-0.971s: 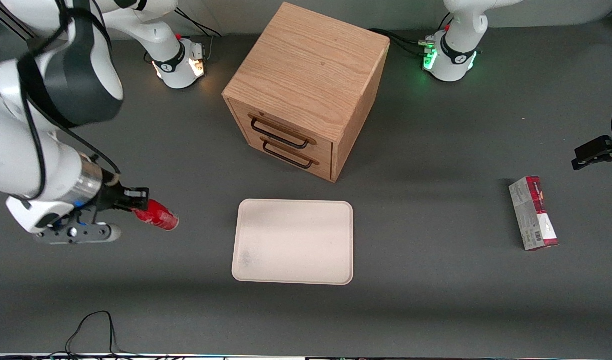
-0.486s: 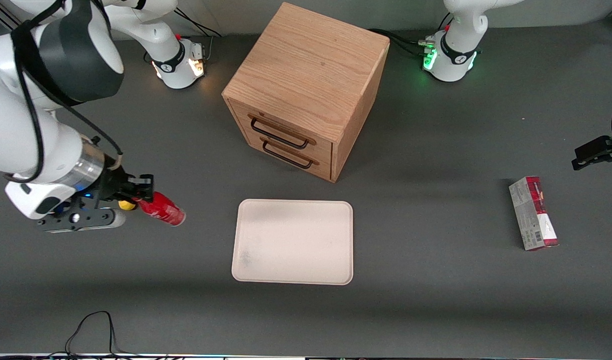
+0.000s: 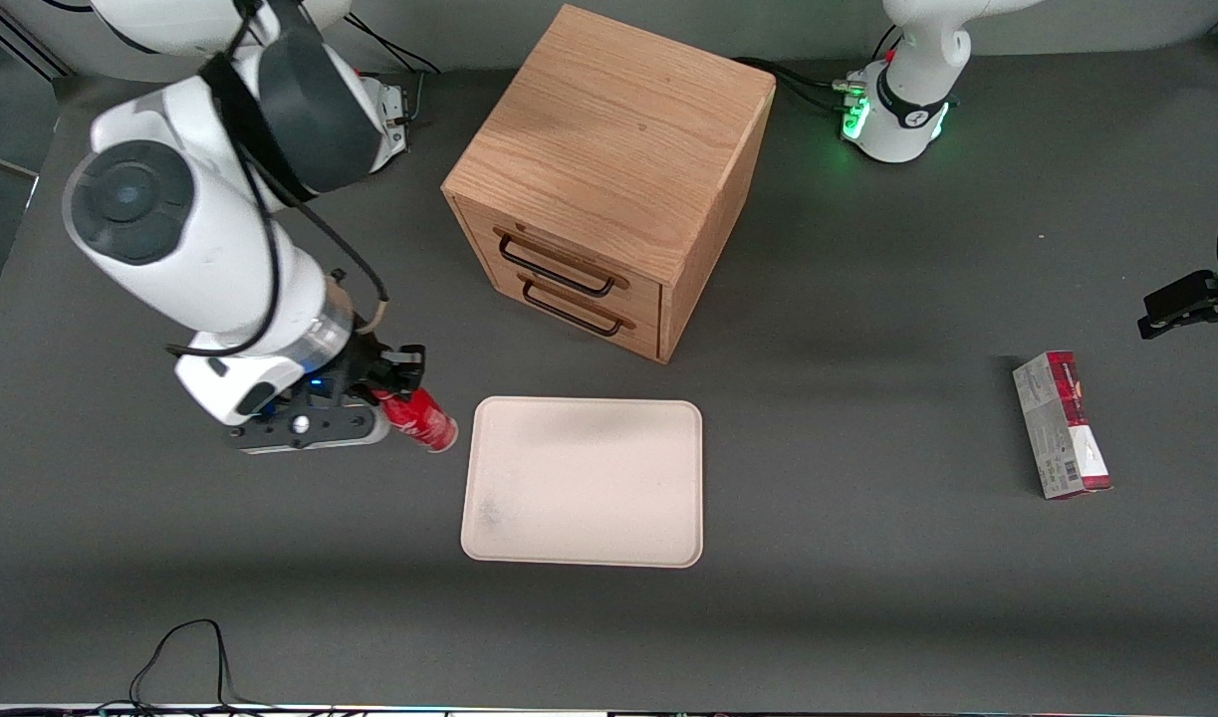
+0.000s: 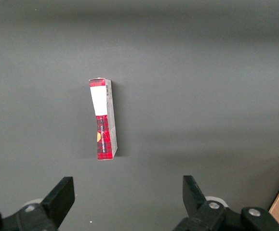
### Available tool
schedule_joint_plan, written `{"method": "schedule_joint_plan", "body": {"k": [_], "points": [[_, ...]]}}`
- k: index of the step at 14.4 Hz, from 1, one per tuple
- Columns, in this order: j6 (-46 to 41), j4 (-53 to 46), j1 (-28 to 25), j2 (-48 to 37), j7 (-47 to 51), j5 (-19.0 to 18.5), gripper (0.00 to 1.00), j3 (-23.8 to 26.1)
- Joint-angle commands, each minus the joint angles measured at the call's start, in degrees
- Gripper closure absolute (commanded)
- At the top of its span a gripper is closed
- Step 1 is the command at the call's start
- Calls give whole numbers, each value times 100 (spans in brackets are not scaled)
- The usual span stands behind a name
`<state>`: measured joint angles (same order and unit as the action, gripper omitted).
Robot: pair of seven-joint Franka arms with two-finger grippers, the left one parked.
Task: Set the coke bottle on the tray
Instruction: 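Lift the bottle and carry it over the white tray, then set the bottle upright on the tray and open the right gripper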
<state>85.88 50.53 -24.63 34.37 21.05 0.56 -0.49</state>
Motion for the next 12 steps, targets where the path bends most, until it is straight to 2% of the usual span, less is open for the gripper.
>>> {"method": "schedule_joint_plan", "body": {"k": [1, 12], "points": [[287, -307, 37, 516, 110, -82, 100, -30], [1562, -236, 81, 1968, 83, -82, 100, -21]]}}
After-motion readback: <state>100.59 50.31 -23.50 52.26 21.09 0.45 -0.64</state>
